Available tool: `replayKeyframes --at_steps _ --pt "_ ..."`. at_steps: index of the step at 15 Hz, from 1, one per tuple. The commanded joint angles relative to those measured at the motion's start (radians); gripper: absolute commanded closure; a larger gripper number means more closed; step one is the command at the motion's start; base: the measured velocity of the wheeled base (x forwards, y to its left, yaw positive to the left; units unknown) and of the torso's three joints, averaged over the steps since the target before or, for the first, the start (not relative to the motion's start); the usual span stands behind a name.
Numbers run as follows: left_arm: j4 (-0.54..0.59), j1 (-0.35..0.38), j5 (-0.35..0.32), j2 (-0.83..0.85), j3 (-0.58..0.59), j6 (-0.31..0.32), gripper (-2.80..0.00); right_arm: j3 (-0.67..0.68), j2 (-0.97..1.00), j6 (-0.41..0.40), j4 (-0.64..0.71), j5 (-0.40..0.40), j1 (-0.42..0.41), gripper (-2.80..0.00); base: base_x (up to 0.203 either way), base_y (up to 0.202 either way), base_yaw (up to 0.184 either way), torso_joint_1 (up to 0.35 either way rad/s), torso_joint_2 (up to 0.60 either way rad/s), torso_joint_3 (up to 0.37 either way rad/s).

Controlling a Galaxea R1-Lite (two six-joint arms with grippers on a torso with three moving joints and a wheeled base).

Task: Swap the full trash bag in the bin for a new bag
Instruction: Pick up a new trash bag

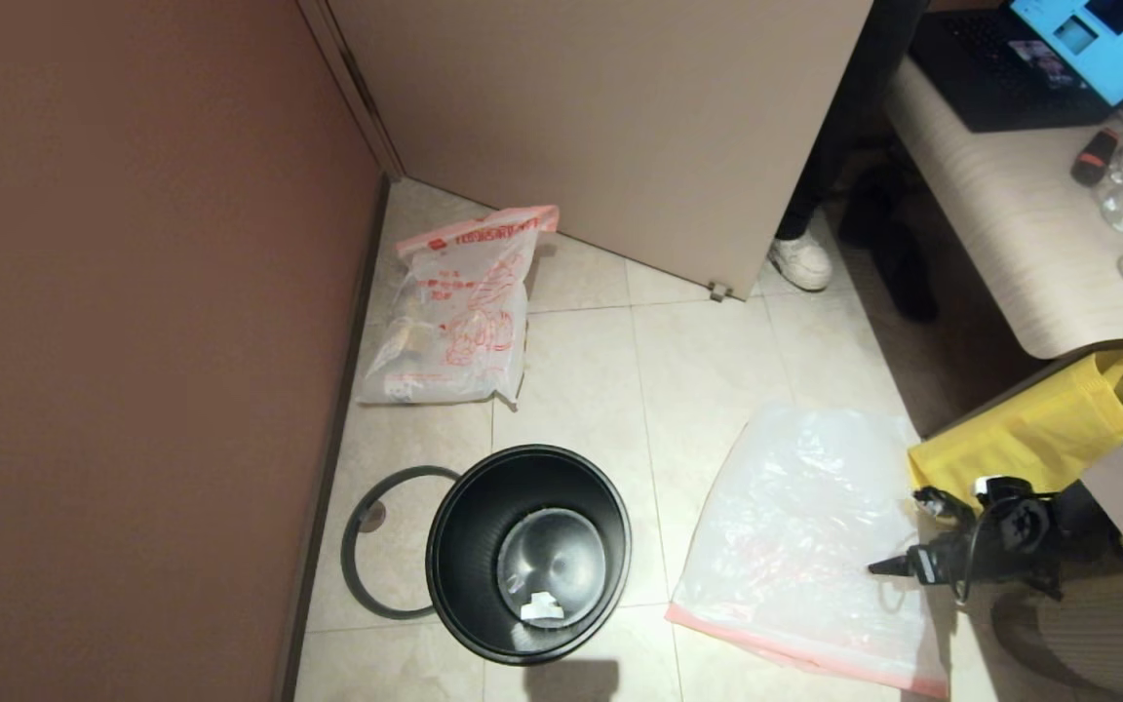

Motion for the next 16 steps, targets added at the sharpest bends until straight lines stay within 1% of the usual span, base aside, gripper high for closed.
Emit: replayKeyframes --at_steps 1,3,4,6,9,12,16 --pt "0.0 0.0 0.0 0.002 0.0 0.001 0.0 -0.12 0.03 -0.019 0.159 0.0 0.013 0.0 0.0 0.0 0.0 0.0 0.0 0.0" --pt "0.002 -0.005 0.0 0.002 0.0 0.001 0.0 -0.142 0.041 -0.024 0.188 -0.02 0.022 0.0 0.0 0.0 0.0 0.0 0.0 0.0" --pt "0.002 -0.005 0.0 0.002 0.0 0.001 0.0 -0.141 0.053 -0.026 0.192 -0.048 0.035 0.0 0.0 0.0 0.0 0.0 0.0 0.0" --pt "0.0 -0.005 0.0 0.002 0.0 -0.001 0.0 -0.128 0.042 -0.026 0.209 -0.051 0.046 0.0 0.0 0.0 0.0 0.0 0.0 0.0" --pt "0.0 -0.005 0.002 0.002 0.0 -0.005 0.0 -0.12 -0.035 -0.03 0.278 -0.052 0.044 0.0 0.0 0.0 0.0 0.0 0.0 0.0" --pt "0.0 -0.005 0.002 0.002 0.0 -0.007 0.0 -0.055 -0.203 -0.039 0.389 -0.033 0.038 0.0 0.0 0.0 0.0 0.0 0.0 0.0" --pt "-0.007 -0.004 0.009 0.002 0.001 -0.025 0.0 0.128 -0.539 -0.025 0.523 0.065 0.037 0.0 0.0 0.0 0.0 0.0 0.0 0.0"
